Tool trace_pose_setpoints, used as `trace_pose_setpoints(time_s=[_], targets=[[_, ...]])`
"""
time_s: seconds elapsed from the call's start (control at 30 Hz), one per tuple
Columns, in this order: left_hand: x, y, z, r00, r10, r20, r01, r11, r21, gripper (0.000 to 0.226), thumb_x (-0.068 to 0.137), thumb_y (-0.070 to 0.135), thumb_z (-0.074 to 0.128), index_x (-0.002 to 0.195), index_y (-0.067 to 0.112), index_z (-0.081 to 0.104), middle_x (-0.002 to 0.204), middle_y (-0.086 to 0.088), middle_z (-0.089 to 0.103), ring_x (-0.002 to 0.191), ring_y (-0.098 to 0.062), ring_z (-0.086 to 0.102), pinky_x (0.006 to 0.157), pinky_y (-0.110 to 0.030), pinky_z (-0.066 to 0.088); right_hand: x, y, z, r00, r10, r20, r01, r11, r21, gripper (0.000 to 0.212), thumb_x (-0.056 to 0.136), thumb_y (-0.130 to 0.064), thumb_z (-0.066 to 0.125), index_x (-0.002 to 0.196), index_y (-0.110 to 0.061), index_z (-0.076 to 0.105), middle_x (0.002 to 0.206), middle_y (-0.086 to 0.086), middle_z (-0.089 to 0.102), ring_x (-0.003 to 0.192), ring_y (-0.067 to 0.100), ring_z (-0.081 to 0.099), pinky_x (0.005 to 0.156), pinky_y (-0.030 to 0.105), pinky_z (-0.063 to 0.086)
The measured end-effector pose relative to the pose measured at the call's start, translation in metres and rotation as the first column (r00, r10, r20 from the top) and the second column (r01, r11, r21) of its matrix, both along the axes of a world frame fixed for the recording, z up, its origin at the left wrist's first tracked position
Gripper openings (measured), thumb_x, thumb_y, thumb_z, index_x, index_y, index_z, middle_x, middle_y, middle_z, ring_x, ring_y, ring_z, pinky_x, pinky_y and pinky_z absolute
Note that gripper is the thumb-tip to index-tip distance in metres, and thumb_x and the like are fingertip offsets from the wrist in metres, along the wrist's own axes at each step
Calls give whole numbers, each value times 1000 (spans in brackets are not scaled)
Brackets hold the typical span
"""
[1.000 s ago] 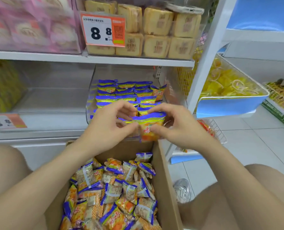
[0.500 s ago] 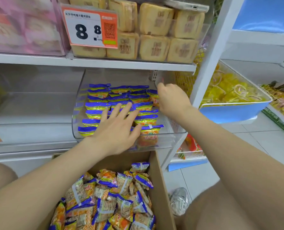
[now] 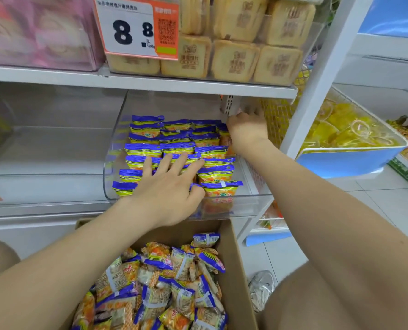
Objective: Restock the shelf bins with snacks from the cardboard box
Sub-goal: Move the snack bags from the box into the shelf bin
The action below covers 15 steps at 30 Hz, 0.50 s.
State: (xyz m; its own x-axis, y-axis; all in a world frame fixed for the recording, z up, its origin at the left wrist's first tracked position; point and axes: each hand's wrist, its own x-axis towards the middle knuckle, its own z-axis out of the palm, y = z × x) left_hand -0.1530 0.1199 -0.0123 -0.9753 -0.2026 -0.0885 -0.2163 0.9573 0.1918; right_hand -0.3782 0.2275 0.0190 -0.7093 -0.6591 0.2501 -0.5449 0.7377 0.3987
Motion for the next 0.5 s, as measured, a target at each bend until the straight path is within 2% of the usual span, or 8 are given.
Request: trace_pose_setpoints(time_s=[0.07, 0.17, 0.23, 0.3, 0.37, 0.5], targets=[[1, 0, -1, 1000, 1, -2, -1, 1000, -1, 69, 94, 59, 8, 162, 48, -1, 176, 4, 0, 162, -28, -3, 125, -67, -2, -2, -5, 3, 999, -16, 45, 14, 999, 40, 39, 85, 0, 67, 124, -6, 67, 122, 18, 68, 120, 40, 61, 109, 47, 39], [1, 1, -1, 1000, 1, -2, -1, 1000, -11, 70, 93, 60, 7, 162, 48, 1, 176, 4, 0, 162, -28, -2, 125, -67, -1, -8, -13, 10, 985, -71, 155, 75, 997, -20, 56, 90, 1, 67, 144, -8, 51, 133, 19, 63, 121, 43, 62, 99, 44, 49], [0, 0, -1, 1000, 1, 15, -1, 1000, 0, 70, 93, 60, 7, 162, 48, 1, 176, 4, 0, 162, -28, -3, 125, -68, -2, -7, -15, 9, 977, -71, 202, 81, 996, -43, 62, 91, 4, 65, 148, -8, 45, 136, 21, 59, 119, 45, 62, 91, 45, 52], [-1, 0, -1, 1000, -1, 19, 1, 1000, 4, 69, 94, 60, 8, 162, 48, 1, 176, 4, 0, 162, -28, -3, 125, -68, -2, -6, -14, 3, 958, -58, 281, 69, 997, -32, 56, 89, 5, 68, 141, -4, 51, 135, 22, 56, 116, 45, 62, 81, 43, 52], [1, -1, -1, 1000, -3, 7, 3, 1000, 1, 67, 96, 59, 9, 162, 48, 2, 176, 3, 3, 162, -29, -1, 125, -68, -1, -6, -9, 2, 943, -23, 332, 49, 996, -71, 53, 86, 1, 72, 135, -4, 54, 129, 23, 59, 114, 43, 63, 79, 41, 51], [5, 3, 0, 997, -4, -78, 2, 1000, -24, 69, 97, 58, 8, 164, 41, 7, 174, 0, 16, 160, -30, 12, 127, -65, 6, 0, 11, 8, 936, 95, 340, -36, 984, -177, 38, 88, -6, 71, 124, -5, 59, 112, 21, 63, 101, 40, 63, 72, 34, 46]])
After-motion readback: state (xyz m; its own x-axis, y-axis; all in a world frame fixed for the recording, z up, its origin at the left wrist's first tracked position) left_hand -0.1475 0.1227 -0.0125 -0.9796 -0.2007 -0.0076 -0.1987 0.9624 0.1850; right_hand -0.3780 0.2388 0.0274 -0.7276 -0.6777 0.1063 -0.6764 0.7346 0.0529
